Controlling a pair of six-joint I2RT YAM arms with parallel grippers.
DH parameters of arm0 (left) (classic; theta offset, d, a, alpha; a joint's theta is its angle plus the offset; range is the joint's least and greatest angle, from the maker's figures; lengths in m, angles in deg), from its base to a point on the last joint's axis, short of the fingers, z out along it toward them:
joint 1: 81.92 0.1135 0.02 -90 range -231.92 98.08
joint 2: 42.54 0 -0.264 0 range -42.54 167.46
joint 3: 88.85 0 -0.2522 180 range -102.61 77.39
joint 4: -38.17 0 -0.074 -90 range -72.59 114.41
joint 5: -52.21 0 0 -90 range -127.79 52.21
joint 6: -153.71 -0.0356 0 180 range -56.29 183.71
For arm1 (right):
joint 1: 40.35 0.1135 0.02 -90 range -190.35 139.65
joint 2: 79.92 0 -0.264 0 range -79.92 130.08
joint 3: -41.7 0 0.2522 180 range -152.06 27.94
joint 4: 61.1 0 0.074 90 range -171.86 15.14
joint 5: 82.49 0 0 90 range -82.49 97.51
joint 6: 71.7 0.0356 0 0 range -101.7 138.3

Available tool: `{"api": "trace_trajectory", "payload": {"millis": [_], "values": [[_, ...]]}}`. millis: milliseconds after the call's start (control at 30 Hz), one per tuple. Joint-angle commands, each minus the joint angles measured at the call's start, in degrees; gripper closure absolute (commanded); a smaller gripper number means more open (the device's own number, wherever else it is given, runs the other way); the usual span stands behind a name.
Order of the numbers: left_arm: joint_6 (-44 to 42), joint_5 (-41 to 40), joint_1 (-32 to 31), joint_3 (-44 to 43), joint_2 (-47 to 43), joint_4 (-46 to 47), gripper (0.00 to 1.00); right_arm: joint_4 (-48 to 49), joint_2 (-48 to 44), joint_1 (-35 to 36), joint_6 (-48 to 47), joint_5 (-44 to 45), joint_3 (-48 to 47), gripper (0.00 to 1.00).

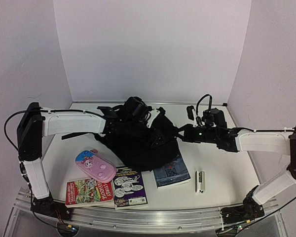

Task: Pack the student bag
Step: Unzip the student bag at the center of the board.

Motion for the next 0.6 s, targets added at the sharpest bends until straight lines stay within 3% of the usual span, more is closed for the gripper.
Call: {"api": "trace_trajectory", "payload": {"millis": [0, 133, 233, 267, 333, 367, 400, 567], "values": [[0.15, 1.03, -0.1, -4.42, 2.06, 1.75, 0.29, 2.34, -2.47, 0.43, 0.48, 0.44, 0.67, 1.0], [0.24, 2.4, -0.1, -5.92, 3.92, 2.23, 0.33, 2.34, -2.5, 0.45, 0.48, 0.7, 0.87, 1.0], [0.23, 5.2, -0.1, -6.58, 5.11, 3.08, 0.45, 2.34, -2.66, 0.49, 0.79, 1.31, 0.91, 1.0], [0.17, 6.26, -0.07, -6.74, 5.29, 3.13, 0.51, 2.34, -2.8, 0.5, 1.13, 2.1, 0.95, 1.0], [0.03, 7.32, -0.09, -6.14, 4.83, 3.56, 0.73, 2.1, -3.15, 0.49, 2.36, 5.01, 0.96, 1.0], [-0.08, 7.42, -0.1, -5.37, 4.16, 3.96, 0.9, 1.73, -3.28, 0.55, 2.89, 6.52, 0.9, 1.0], [-0.28, 7.43, -0.1, -4.22, 3.36, 4.45, 0.97, 1.46, -3.29, 0.51, 3.29, 8.01, 0.82, 1.0], [-0.49, 6.1, -0.1, 3.06, -2.41, 6.03, 1.0, -4.2, -2.27, 0.05, 6.63, 19.74, -1.33, 1.0]]}}
